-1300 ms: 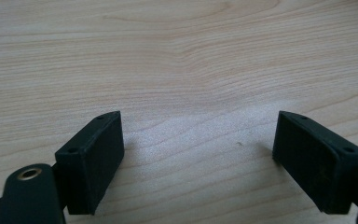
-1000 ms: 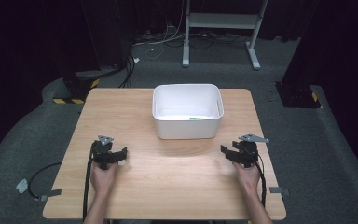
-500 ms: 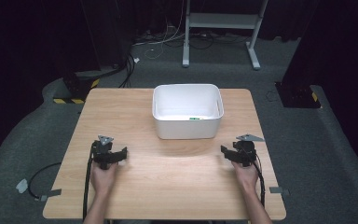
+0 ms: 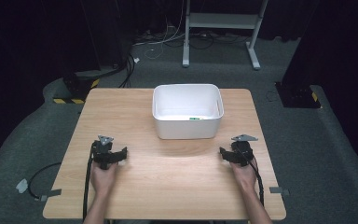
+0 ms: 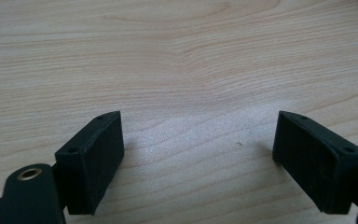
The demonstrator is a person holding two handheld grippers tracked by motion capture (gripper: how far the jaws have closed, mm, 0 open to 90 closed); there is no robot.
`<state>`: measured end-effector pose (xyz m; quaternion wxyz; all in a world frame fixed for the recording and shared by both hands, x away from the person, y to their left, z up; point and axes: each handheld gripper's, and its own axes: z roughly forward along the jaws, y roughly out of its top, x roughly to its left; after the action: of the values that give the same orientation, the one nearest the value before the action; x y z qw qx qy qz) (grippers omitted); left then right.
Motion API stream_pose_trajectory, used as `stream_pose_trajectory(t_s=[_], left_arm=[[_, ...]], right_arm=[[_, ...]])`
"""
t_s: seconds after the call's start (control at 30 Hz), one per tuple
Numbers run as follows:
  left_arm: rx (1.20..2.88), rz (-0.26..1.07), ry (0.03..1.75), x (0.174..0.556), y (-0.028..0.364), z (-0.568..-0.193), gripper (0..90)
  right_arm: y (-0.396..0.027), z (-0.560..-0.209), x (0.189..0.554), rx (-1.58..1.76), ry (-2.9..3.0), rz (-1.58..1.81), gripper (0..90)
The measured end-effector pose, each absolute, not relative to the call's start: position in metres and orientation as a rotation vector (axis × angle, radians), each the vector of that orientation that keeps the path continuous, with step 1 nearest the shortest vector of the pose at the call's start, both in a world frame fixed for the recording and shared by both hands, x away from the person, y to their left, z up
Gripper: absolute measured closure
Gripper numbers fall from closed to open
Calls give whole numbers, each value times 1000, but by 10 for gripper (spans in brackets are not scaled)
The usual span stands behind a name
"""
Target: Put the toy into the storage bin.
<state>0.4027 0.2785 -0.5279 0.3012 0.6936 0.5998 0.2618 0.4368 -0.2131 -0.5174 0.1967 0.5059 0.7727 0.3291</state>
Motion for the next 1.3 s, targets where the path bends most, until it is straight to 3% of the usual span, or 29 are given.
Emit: stream_pose_trajectory(t_s=[1.3], left_arm=[[1860, 683, 1569, 401, 277, -528, 153]], right_arm=[[-211, -523, 440, 1400, 2110, 895, 315]])
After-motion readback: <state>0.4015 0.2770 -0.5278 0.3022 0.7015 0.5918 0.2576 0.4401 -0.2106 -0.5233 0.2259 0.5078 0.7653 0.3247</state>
